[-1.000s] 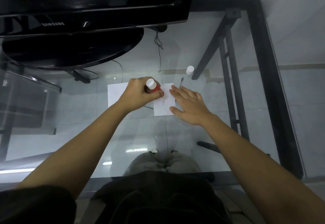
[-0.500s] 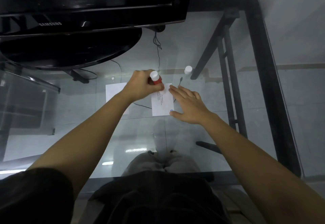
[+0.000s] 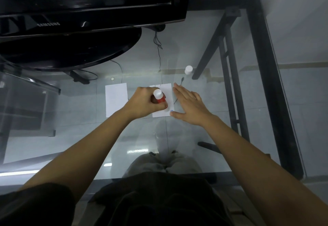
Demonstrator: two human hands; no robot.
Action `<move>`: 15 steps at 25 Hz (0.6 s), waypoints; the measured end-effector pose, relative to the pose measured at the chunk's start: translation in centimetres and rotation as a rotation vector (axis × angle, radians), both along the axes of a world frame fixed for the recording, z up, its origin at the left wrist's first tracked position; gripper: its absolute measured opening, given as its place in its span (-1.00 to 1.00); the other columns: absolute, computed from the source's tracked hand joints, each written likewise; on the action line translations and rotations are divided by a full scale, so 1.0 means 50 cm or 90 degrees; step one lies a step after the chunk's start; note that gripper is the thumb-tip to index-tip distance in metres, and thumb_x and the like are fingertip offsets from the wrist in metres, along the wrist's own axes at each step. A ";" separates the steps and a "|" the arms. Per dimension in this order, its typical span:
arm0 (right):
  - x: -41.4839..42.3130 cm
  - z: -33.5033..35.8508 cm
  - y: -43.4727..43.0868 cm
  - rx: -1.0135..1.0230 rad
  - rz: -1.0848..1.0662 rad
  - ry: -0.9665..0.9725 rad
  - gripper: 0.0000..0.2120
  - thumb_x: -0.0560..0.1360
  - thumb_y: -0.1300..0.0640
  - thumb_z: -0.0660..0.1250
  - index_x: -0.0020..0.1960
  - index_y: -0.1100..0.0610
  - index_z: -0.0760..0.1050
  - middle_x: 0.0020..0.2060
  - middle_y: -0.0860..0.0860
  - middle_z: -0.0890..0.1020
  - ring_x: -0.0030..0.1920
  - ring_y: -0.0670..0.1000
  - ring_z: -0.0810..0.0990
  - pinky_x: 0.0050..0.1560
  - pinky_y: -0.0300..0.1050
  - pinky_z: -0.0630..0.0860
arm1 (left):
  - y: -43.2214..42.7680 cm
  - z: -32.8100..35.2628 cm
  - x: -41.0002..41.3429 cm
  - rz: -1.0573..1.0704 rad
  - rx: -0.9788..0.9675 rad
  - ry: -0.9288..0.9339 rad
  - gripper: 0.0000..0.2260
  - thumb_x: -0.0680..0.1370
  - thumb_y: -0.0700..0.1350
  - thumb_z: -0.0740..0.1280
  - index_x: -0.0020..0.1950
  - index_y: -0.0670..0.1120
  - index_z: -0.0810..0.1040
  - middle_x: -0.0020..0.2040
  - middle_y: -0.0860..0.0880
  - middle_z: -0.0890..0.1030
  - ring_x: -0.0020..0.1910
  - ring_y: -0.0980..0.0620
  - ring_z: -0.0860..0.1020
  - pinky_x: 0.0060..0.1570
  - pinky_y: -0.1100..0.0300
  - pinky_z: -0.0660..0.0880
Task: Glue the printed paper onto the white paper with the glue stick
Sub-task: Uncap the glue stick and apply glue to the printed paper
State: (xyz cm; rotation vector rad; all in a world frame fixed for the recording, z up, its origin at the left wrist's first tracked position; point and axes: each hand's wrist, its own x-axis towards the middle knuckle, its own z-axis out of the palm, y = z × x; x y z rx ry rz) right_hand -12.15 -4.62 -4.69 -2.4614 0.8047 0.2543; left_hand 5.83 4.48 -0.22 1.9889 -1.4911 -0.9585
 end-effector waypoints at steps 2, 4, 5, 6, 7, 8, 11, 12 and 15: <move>0.001 0.002 0.003 0.003 0.002 0.005 -0.20 0.48 -0.15 0.24 0.50 0.10 -0.14 0.52 -0.02 -0.11 0.50 -0.05 -0.13 0.43 -0.04 -0.13 | -0.026 0.002 0.013 0.011 -0.008 -0.022 -0.80 0.38 -0.05 0.47 -0.14 -0.15 0.59 -0.23 -0.08 0.64 -0.29 0.05 0.54 -0.35 0.37 0.40; 0.003 0.005 0.002 0.011 0.003 0.012 -0.20 0.48 -0.14 0.24 0.50 0.11 -0.15 0.52 -0.02 -0.12 0.50 -0.05 -0.14 0.43 -0.02 -0.14 | -0.054 0.007 0.028 0.043 -0.020 -0.032 -0.80 0.39 -0.05 0.47 -0.11 -0.15 0.59 -0.21 -0.07 0.64 -0.28 0.06 0.53 -0.33 0.34 0.41; 0.004 0.006 0.001 0.013 0.003 0.015 -0.20 0.48 -0.14 0.24 0.50 0.11 -0.15 0.52 -0.02 -0.12 0.50 -0.05 -0.15 0.43 -0.01 -0.15 | -0.067 0.010 0.034 0.061 -0.027 -0.037 -0.80 0.40 -0.06 0.46 -0.10 -0.16 0.59 -0.20 -0.07 0.63 -0.27 0.05 0.52 -0.32 0.36 0.40; 0.004 0.007 0.001 0.014 0.001 0.018 -0.19 0.48 -0.14 0.24 0.50 0.11 -0.16 0.52 -0.02 -0.13 0.50 -0.05 -0.16 0.44 0.00 -0.16 | -0.075 0.013 0.039 0.073 -0.034 -0.044 -0.80 0.41 -0.06 0.46 -0.09 -0.16 0.59 -0.20 -0.06 0.63 -0.26 0.05 0.52 -0.32 0.41 0.38; 0.003 0.007 0.002 0.015 -0.005 0.024 -0.19 0.49 -0.15 0.24 0.50 0.10 -0.17 0.52 -0.02 -0.16 0.50 -0.05 -0.18 0.44 0.02 -0.19 | -0.079 0.016 0.040 0.078 -0.039 -0.048 -0.80 0.41 -0.06 0.45 -0.09 -0.16 0.59 -0.20 -0.05 0.62 -0.26 0.06 0.51 -0.34 0.46 0.36; 0.002 0.005 0.004 0.015 -0.017 0.034 -0.18 0.49 -0.16 0.23 0.50 0.10 -0.20 0.52 -0.02 -0.20 0.49 -0.04 -0.22 0.43 0.04 -0.23 | -0.076 0.020 0.038 0.077 -0.043 -0.043 -0.81 0.41 -0.06 0.45 -0.10 -0.15 0.59 -0.21 -0.04 0.62 -0.28 0.07 0.51 -0.37 0.49 0.35; -0.005 -0.003 0.016 0.017 -0.061 0.052 -0.15 0.49 -0.21 0.18 0.49 0.12 -0.26 0.49 0.01 -0.30 0.47 -0.01 -0.33 0.39 0.08 -0.36 | -0.040 0.021 0.017 0.031 -0.038 -0.001 -0.83 0.38 -0.05 0.47 -0.15 -0.12 0.59 -0.27 -0.07 0.63 -0.34 0.10 0.51 -0.37 0.40 0.40; -0.007 -0.006 0.018 0.017 -0.070 0.050 -0.15 0.49 -0.22 0.17 0.49 0.12 -0.27 0.49 0.01 -0.30 0.46 -0.02 -0.34 0.37 0.06 -0.38 | -0.026 0.020 0.007 0.004 -0.029 0.003 -0.83 0.37 -0.06 0.48 -0.17 -0.13 0.59 -0.28 -0.09 0.63 -0.34 0.07 0.53 -0.35 0.33 0.43; -0.008 -0.013 0.018 0.020 -0.070 0.040 -0.15 0.49 -0.24 0.14 0.49 0.12 -0.28 0.49 0.01 -0.30 0.46 -0.02 -0.35 0.34 0.03 -0.40 | -0.011 0.011 -0.008 -0.035 -0.004 -0.011 -0.84 0.38 -0.09 0.47 -0.18 -0.17 0.59 -0.26 -0.12 0.63 -0.28 -0.03 0.56 -0.28 0.22 0.45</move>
